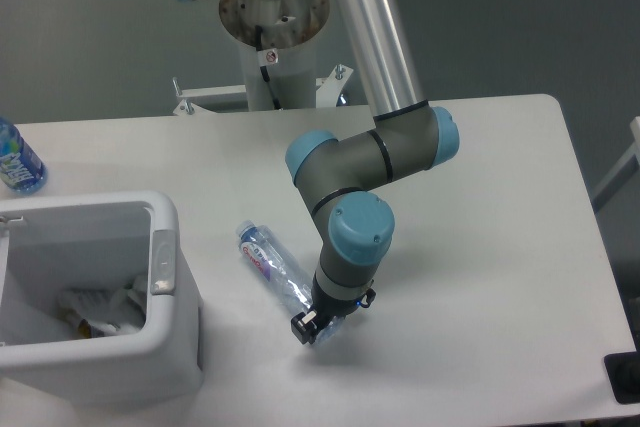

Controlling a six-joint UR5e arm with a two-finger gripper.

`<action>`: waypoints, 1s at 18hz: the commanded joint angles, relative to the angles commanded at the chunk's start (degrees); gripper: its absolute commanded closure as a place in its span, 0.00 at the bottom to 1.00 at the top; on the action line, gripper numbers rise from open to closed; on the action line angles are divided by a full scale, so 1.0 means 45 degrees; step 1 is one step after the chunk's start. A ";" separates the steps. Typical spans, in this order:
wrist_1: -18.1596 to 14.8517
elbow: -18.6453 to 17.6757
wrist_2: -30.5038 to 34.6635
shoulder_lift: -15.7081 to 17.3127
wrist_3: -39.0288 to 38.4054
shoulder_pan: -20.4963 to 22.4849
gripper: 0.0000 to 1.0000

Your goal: Place the trash in the trash can

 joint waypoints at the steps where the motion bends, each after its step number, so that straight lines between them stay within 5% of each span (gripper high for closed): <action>1: -0.0019 0.0000 0.0000 0.0000 0.0000 0.0000 0.38; 10: -0.0039 0.0116 -0.0019 0.0565 0.0195 0.0058 0.41; 14: -0.0058 0.0934 -0.0195 0.1287 0.0118 0.0818 0.41; 18: -0.0058 0.2750 -0.1909 0.2069 0.0000 0.1951 0.41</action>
